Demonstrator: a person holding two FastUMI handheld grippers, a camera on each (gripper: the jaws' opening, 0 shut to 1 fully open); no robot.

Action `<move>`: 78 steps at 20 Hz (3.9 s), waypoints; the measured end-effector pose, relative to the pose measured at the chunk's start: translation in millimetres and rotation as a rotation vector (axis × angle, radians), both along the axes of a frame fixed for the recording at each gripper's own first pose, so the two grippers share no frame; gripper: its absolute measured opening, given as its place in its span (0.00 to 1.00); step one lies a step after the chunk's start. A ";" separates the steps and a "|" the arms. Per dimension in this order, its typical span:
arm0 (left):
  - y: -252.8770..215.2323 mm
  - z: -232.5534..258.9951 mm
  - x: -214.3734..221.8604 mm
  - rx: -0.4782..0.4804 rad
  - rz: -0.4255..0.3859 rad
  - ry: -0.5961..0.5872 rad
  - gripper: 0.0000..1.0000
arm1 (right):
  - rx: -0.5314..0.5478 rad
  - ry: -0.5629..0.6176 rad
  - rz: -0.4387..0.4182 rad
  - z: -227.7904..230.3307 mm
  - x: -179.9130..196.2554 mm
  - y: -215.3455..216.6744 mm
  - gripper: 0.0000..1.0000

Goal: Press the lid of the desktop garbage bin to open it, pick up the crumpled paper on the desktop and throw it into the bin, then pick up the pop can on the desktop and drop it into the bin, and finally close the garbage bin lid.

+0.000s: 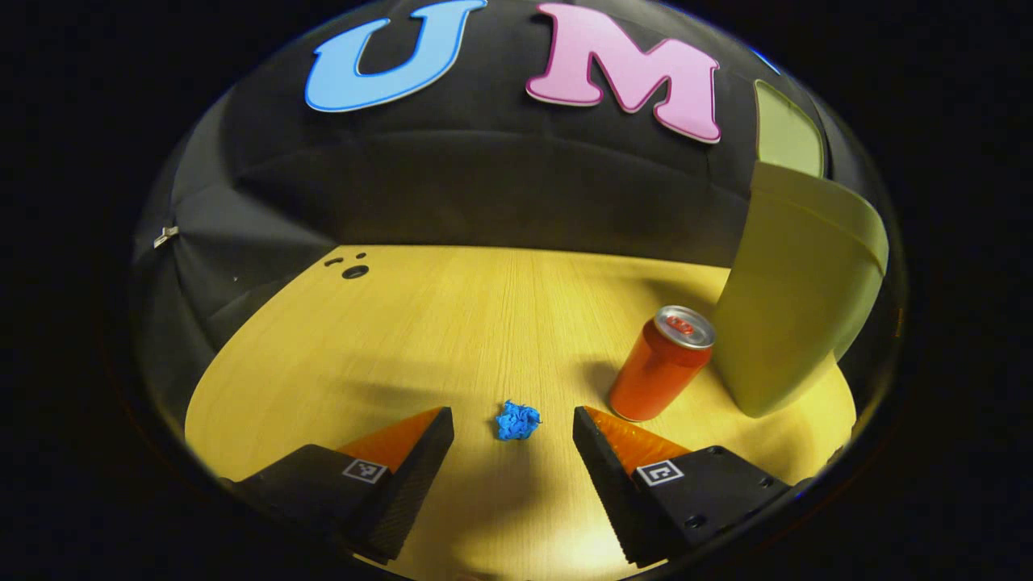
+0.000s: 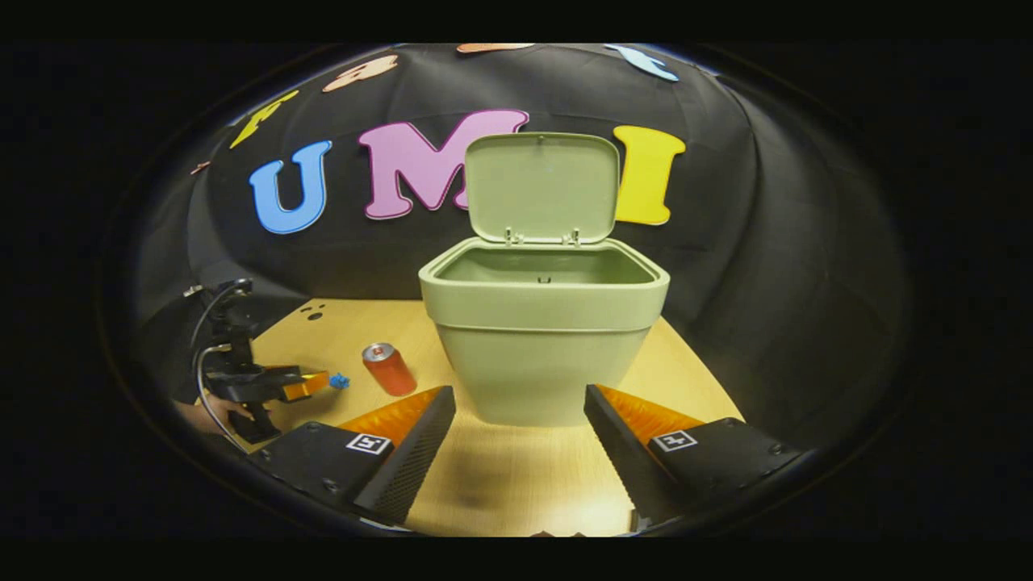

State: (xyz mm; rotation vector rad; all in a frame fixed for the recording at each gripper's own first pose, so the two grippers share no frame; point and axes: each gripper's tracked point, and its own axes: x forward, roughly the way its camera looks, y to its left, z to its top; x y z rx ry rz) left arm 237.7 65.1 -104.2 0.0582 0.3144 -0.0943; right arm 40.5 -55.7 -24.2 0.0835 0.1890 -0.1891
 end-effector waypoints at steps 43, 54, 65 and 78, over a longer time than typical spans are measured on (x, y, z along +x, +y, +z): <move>-55.4 121.4 -55.8 0.106 -0.274 -0.178 0.29 | 0.020 0.095 0.095 -46.4 -5.3 45.4 1.00; -187.4 249.1 -93.9 0.036 -0.564 -0.358 0.28 | 0.036 0.087 0.096 -47.9 -6.2 51.1 1.00; -308.9 249.5 -91.9 0.018 -0.781 -0.313 0.32 | 0.073 0.086 0.042 -53.9 -12.9 30.6 1.00; -314.4 242.5 -82.4 -0.016 -0.758 -0.289 0.87 | 0.068 0.119 0.081 -63.4 -8.4 35.9 0.99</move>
